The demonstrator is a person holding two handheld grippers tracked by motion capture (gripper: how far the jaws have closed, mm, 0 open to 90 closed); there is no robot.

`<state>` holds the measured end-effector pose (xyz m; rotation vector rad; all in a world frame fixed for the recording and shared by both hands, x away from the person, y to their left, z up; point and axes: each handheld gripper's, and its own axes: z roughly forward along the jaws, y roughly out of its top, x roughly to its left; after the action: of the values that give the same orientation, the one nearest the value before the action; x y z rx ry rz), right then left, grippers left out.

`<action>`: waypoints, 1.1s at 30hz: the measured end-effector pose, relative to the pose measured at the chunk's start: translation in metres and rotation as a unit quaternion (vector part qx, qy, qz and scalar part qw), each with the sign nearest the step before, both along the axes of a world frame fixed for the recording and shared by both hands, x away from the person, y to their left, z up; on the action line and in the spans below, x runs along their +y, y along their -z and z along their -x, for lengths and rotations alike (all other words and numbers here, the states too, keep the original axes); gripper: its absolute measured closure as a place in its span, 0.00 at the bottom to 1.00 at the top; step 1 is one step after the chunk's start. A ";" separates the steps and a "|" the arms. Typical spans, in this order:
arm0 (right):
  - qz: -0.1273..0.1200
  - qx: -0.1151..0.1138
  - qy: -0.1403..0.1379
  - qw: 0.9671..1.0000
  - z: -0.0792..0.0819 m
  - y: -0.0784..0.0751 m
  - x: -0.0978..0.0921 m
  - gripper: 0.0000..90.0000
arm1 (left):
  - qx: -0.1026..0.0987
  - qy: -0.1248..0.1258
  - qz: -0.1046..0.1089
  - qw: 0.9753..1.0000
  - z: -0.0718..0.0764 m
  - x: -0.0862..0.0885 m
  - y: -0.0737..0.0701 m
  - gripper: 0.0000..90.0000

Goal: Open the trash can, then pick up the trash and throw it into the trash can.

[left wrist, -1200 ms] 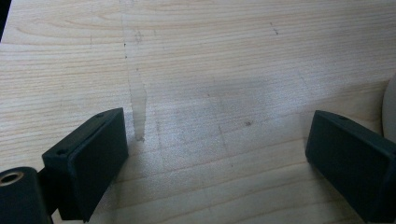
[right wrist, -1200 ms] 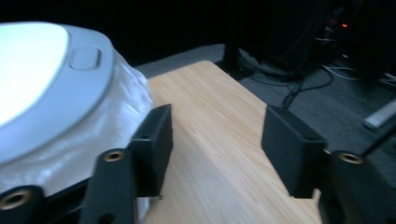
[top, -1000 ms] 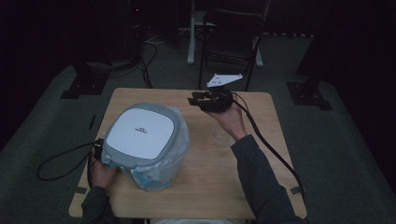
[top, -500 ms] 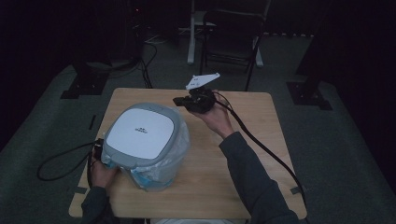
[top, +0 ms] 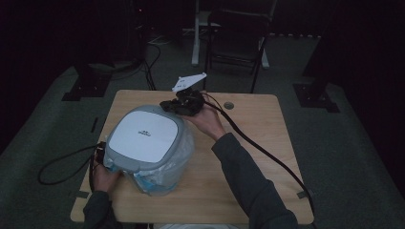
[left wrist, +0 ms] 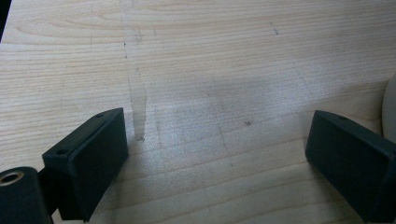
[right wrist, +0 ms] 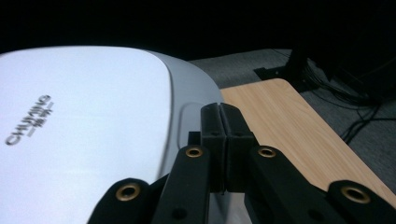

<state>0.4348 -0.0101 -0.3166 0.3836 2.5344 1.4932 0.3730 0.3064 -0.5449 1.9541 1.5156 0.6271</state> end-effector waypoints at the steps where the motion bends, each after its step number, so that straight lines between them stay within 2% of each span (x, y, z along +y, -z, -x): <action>1: -0.004 0.003 -0.004 1.000 0.000 0.000 0.001 0.98 | 0.000 0.000 0.000 1.000 0.000 0.000 0.000 0.07; 4: 0.009 0.010 -0.010 1.000 -0.001 0.000 0.005 1.00 | 0.000 0.000 0.000 1.000 0.000 0.000 0.000 0.07; 6: 0.011 0.028 -0.013 0.999 -0.005 0.001 0.003 1.00 | 0.000 0.000 -0.001 1.000 0.000 0.000 0.000 0.07; 11: -0.002 0.047 -0.026 0.999 -0.009 0.001 -0.001 1.00 | 0.000 0.000 0.000 1.000 0.000 0.000 0.000 0.07; 14: 0.000 0.039 -0.022 0.999 -0.006 0.001 0.000 1.00 | 0.000 0.000 0.000 1.000 0.000 0.000 0.000 0.07; 18: -0.003 0.041 -0.019 0.999 -0.006 0.001 0.000 0.97 | 0.000 0.000 0.000 1.000 0.000 0.000 0.000 0.07; 20: -0.004 0.043 -0.019 0.999 -0.007 0.001 0.000 0.94 | 0.000 0.000 0.000 1.000 0.000 0.000 0.000 0.07; 21: -0.005 0.044 -0.017 0.999 -0.006 0.001 -0.001 0.87 | 0.000 0.000 0.000 1.000 0.000 0.000 0.000 0.07; 22: -0.005 0.044 -0.017 0.999 -0.006 0.001 -0.001 0.87 | 0.000 0.000 0.000 1.000 0.000 0.000 0.000 0.07; 23: -0.004 0.042 -0.014 0.999 -0.005 0.000 -0.003 0.74 | 0.000 0.000 0.000 1.000 0.000 0.000 0.000 0.07; 26: -0.004 0.036 -0.003 0.999 -0.004 0.000 -0.007 0.63 | 0.000 0.000 0.000 1.000 0.000 0.000 0.000 0.07; 28: -0.005 0.034 0.002 0.999 -0.004 0.001 -0.009 0.61 | 0.000 0.000 0.000 1.000 0.000 0.000 0.000 0.07; 30: -0.008 0.030 0.025 0.999 -0.005 0.003 -0.020 0.54 | 0.000 0.000 0.000 1.000 0.000 0.000 0.000 0.07; 33: -0.011 0.025 0.035 0.999 -0.005 0.007 -0.033 0.56 | 0.000 0.000 0.000 1.000 0.000 0.000 0.000 0.07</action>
<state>0.4399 -0.0432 -0.3234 0.5129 2.5163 1.5043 0.3727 0.3063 -0.5448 1.9538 1.5161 0.6286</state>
